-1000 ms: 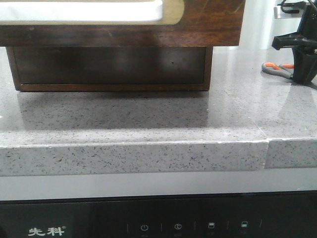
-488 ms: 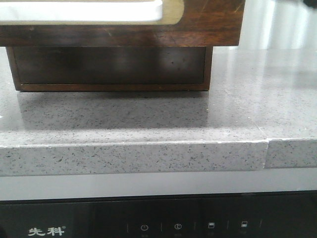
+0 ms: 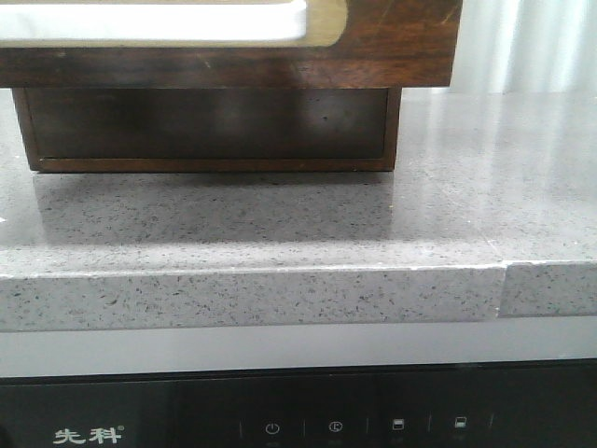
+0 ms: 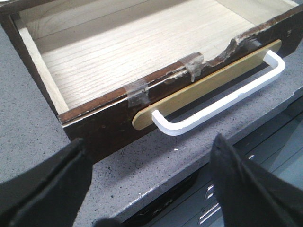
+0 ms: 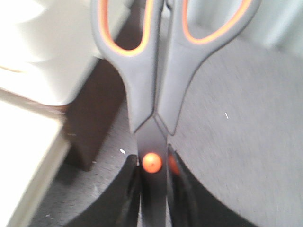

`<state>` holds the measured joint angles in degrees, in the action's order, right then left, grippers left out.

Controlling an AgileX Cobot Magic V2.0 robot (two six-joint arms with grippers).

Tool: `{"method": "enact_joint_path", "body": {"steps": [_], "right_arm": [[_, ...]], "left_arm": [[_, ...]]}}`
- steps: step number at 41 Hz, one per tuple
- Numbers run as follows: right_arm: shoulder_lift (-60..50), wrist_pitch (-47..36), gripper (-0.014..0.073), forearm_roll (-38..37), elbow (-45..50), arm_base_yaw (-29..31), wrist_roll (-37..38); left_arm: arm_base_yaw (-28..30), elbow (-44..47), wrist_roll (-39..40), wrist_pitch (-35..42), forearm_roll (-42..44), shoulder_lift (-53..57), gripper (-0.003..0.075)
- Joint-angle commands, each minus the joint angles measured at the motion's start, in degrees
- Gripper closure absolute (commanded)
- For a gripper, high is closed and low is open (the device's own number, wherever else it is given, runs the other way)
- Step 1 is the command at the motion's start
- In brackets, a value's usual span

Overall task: Put scissors in drawer with both arms
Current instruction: 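Lift the scissors with the right gripper and carry them over the drawer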

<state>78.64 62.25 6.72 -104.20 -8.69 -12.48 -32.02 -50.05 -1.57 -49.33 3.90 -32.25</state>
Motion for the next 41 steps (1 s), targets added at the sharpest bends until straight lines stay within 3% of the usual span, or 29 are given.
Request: {"method": "enact_joint_path", "body": {"steps": [1, 11, 20, 29, 41], "right_arm": [[-3.4, -5.1, 0.0496, 3.6, -1.5, -3.3, -6.0], [-2.4, -5.9, 0.0496, 15.9, -1.5, -13.3, -22.7], [2.4, -6.0, 0.0496, 24.0, -1.5, -18.8, -35.1], [9.5, -4.5, 0.0496, 24.4, -1.5, -21.1, -41.2], [17.3, -3.0, 0.0496, 23.6, -1.5, -21.2, -42.4]], "left_arm": [[-0.4, -2.0, -0.2, 4.0, 0.0, -0.4, 0.0208], [-0.4, -2.0, -0.2, 4.0, 0.0, -0.4, 0.0208], [-0.4, -2.0, -0.2, 4.0, 0.0, -0.4, 0.0208], [-0.4, -2.0, -0.2, 4.0, 0.0, -0.4, 0.0208], [-0.4, -2.0, -0.2, 4.0, 0.0, -0.4, 0.0208]]}}
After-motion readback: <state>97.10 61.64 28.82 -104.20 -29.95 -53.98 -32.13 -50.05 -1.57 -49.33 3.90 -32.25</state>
